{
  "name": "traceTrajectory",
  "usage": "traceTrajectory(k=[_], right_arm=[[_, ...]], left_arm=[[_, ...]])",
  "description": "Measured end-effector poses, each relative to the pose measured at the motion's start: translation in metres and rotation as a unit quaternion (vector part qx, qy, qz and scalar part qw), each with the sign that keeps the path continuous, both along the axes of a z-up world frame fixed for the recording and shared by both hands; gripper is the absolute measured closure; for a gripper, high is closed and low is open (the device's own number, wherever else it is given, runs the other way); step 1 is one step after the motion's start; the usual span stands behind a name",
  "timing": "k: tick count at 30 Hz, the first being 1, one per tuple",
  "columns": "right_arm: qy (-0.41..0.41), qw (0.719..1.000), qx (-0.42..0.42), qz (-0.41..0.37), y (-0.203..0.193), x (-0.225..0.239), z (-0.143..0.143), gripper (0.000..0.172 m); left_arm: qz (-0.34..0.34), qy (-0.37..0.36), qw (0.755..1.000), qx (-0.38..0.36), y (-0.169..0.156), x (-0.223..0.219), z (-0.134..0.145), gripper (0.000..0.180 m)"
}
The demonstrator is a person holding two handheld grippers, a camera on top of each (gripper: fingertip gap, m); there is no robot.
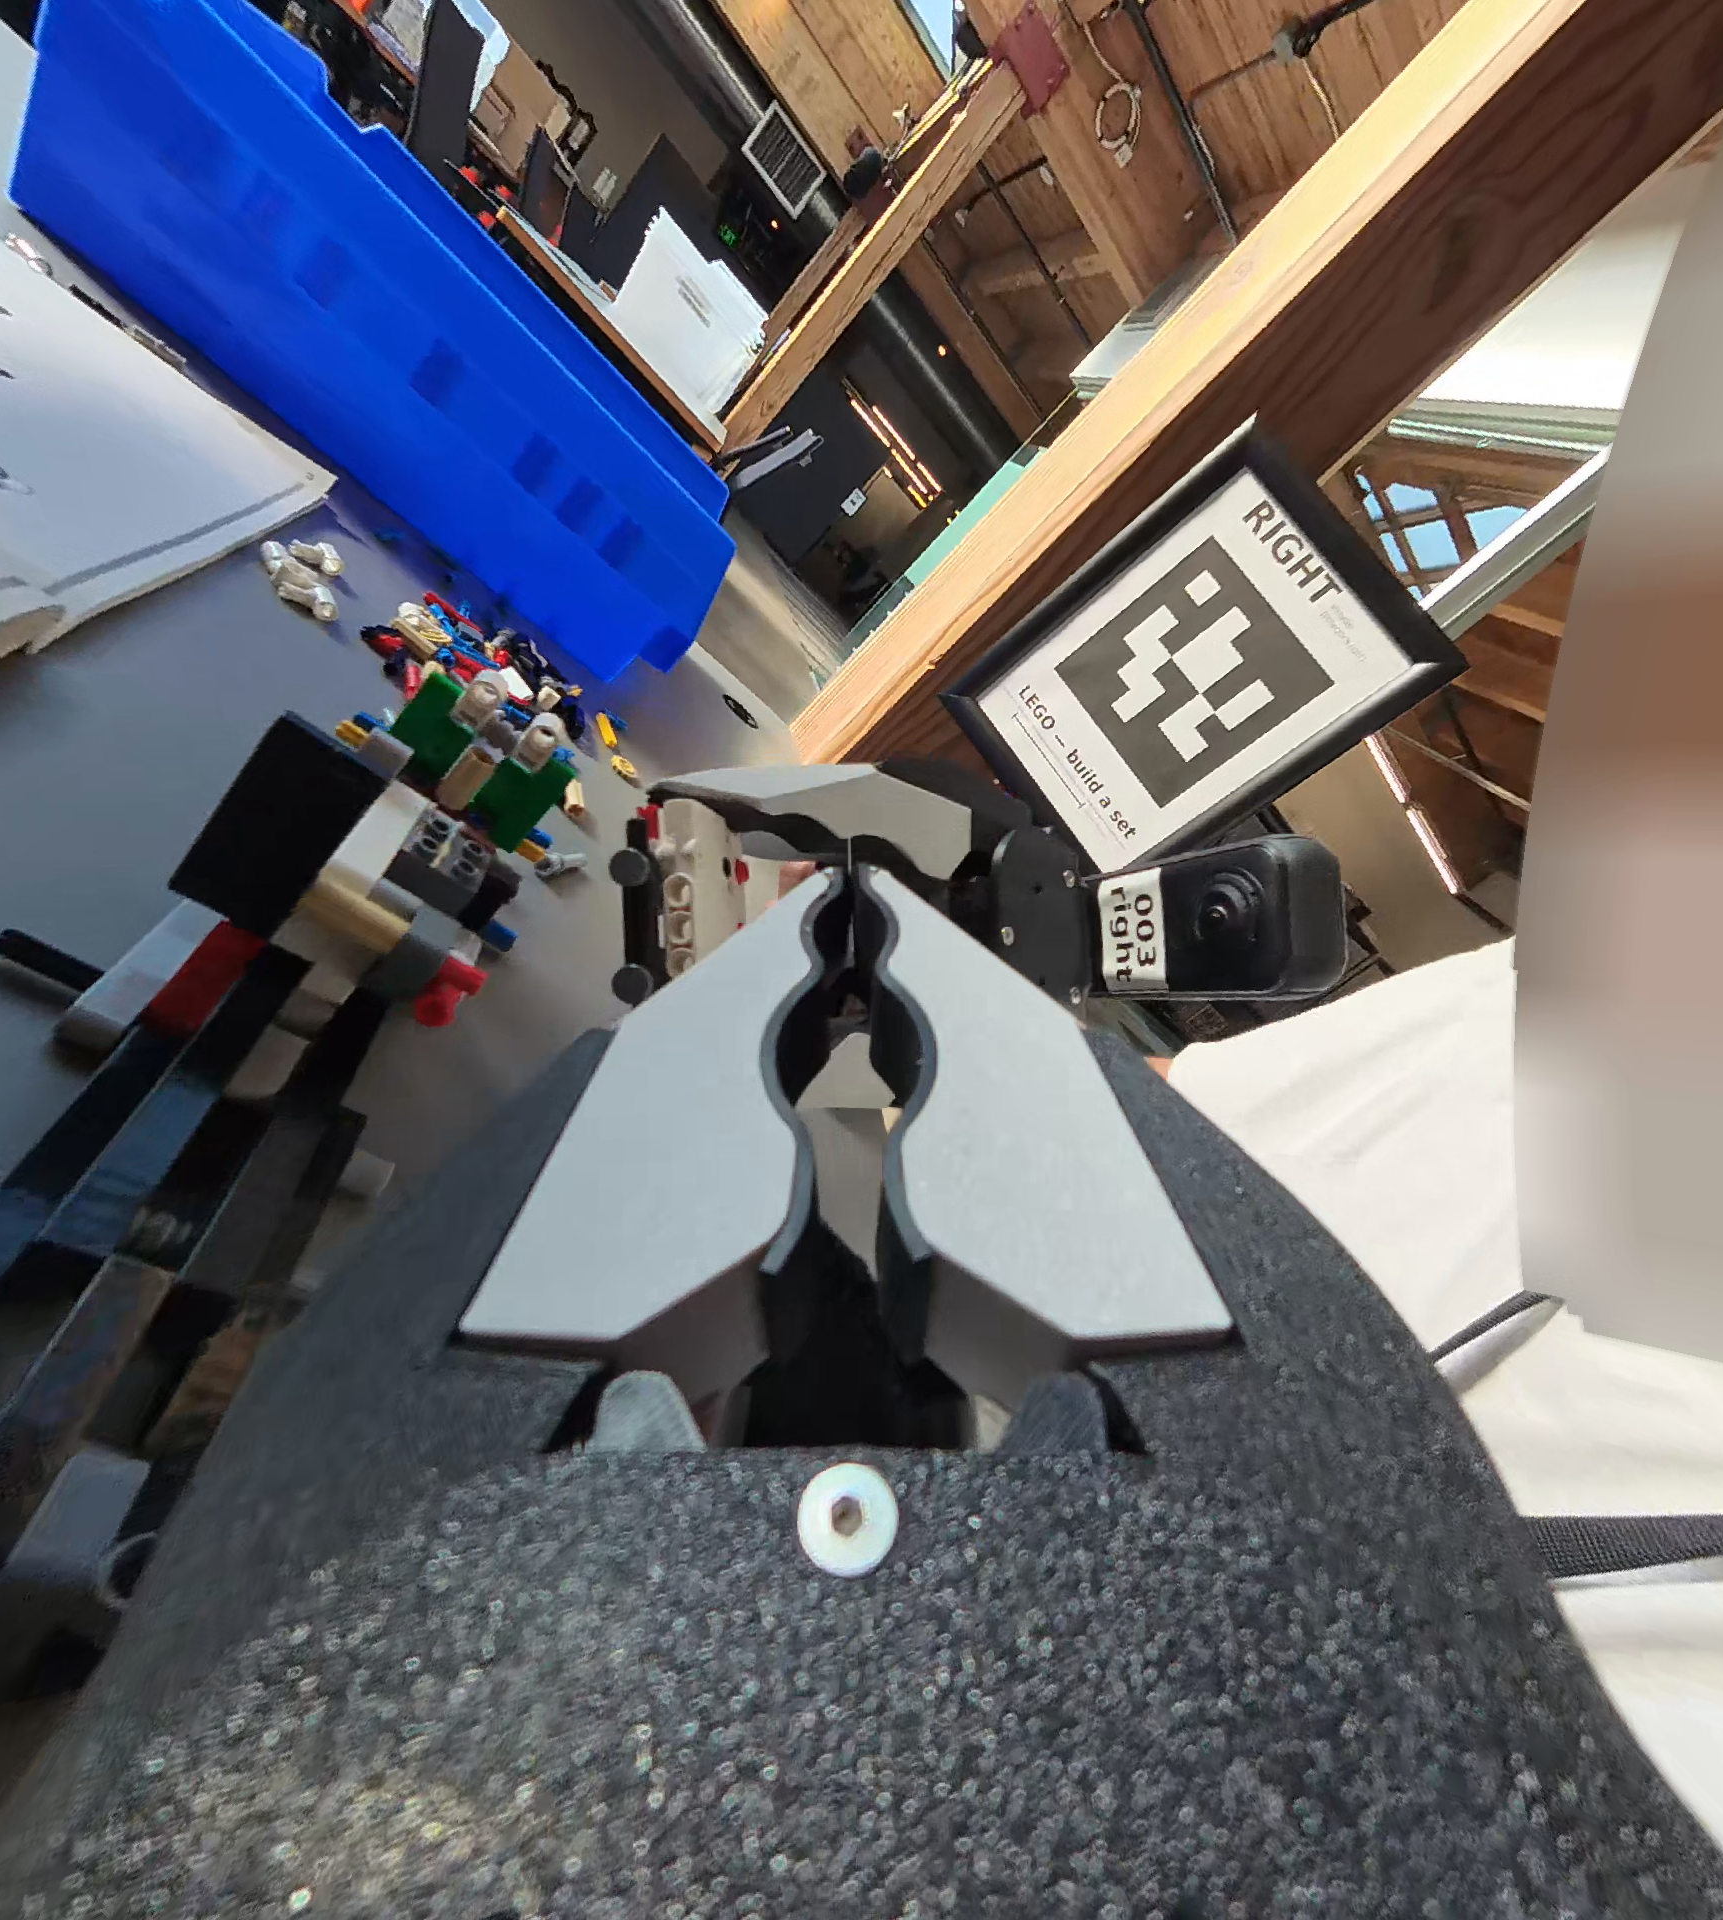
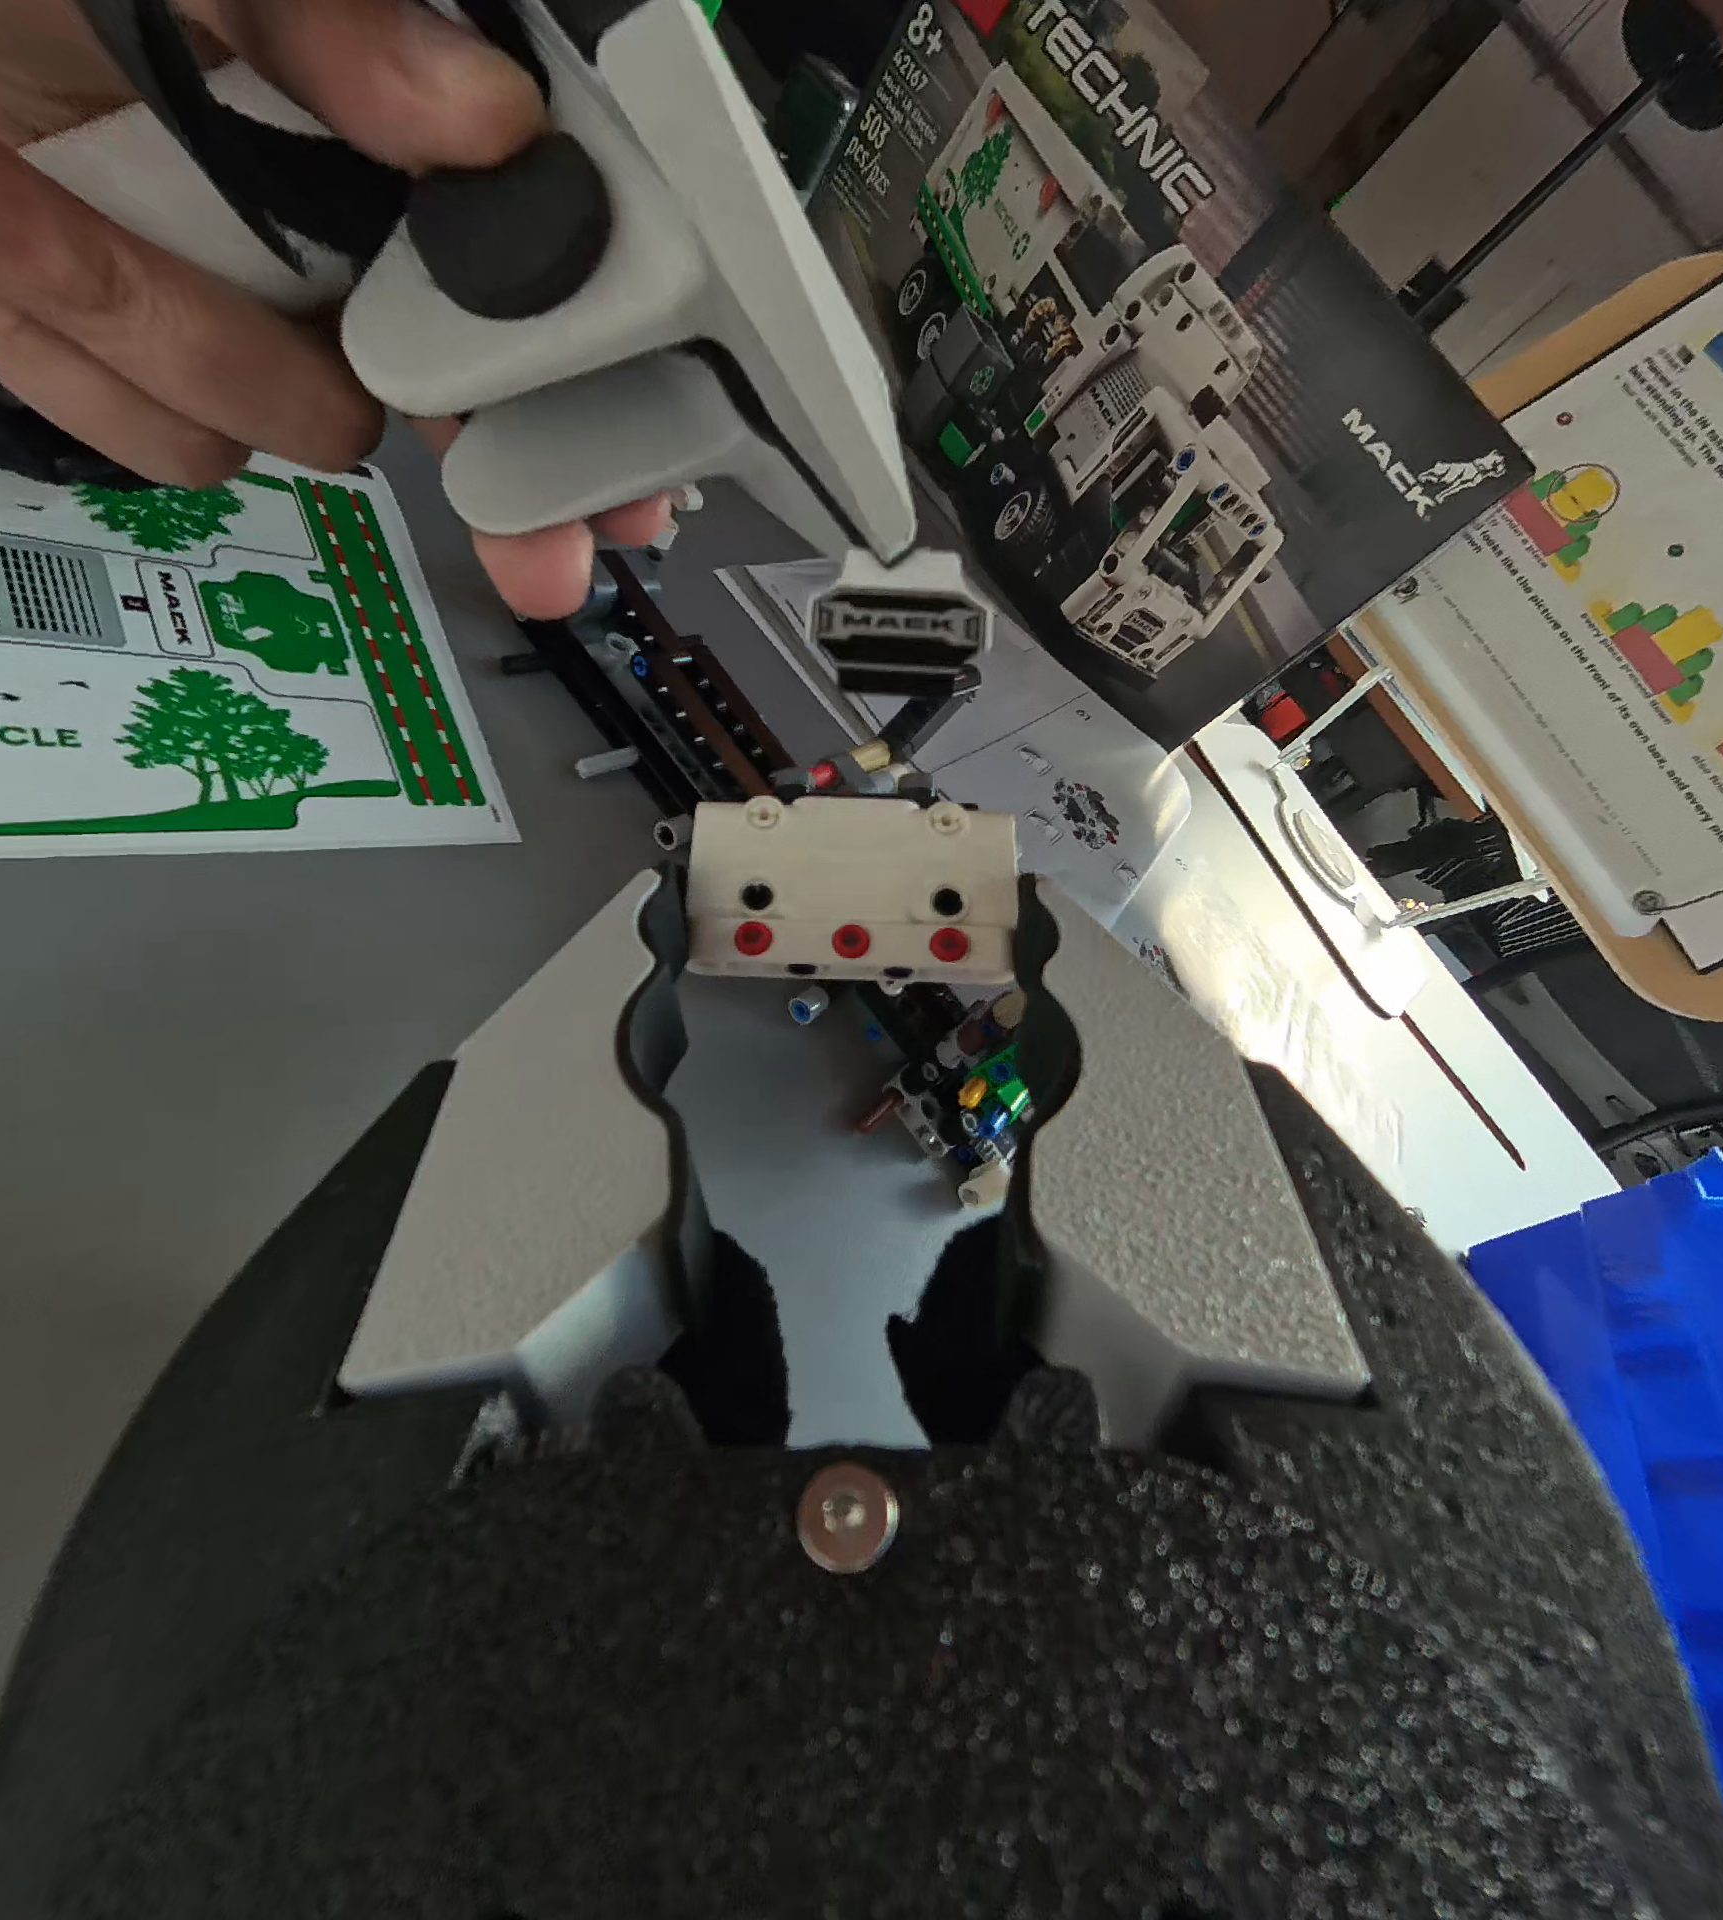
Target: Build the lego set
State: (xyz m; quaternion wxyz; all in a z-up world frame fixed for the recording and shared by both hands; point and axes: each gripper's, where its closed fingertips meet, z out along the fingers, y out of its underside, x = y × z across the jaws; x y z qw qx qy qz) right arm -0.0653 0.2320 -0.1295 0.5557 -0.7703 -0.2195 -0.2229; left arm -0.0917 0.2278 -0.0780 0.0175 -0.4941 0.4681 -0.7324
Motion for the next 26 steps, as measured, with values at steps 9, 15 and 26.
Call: traceTrajectory(k=[9, 15, 26], right_arm=[[-0.008, 1.0, 0.003, -0.002, 0.0, -0.002, 0.001, 0.11], [-0.001, 1.0, 0.003, 0.004, 0.0, -0.008, 0.001, 0.11], [0.0, 0.999, 0.026, -0.027, 0.001, -0.006, 0.009, 0.11]], left_arm=[[0.019, 0.012, 0.998, 0.06, -0.009, 0.002, -0.013, 0.18], [0.043, 0.017, 0.993, 0.109, -0.009, 0.005, -0.022, 0.18], [0.047, 0.008, 0.995, 0.084, -0.007, 0.006, -0.019, 0.18]])
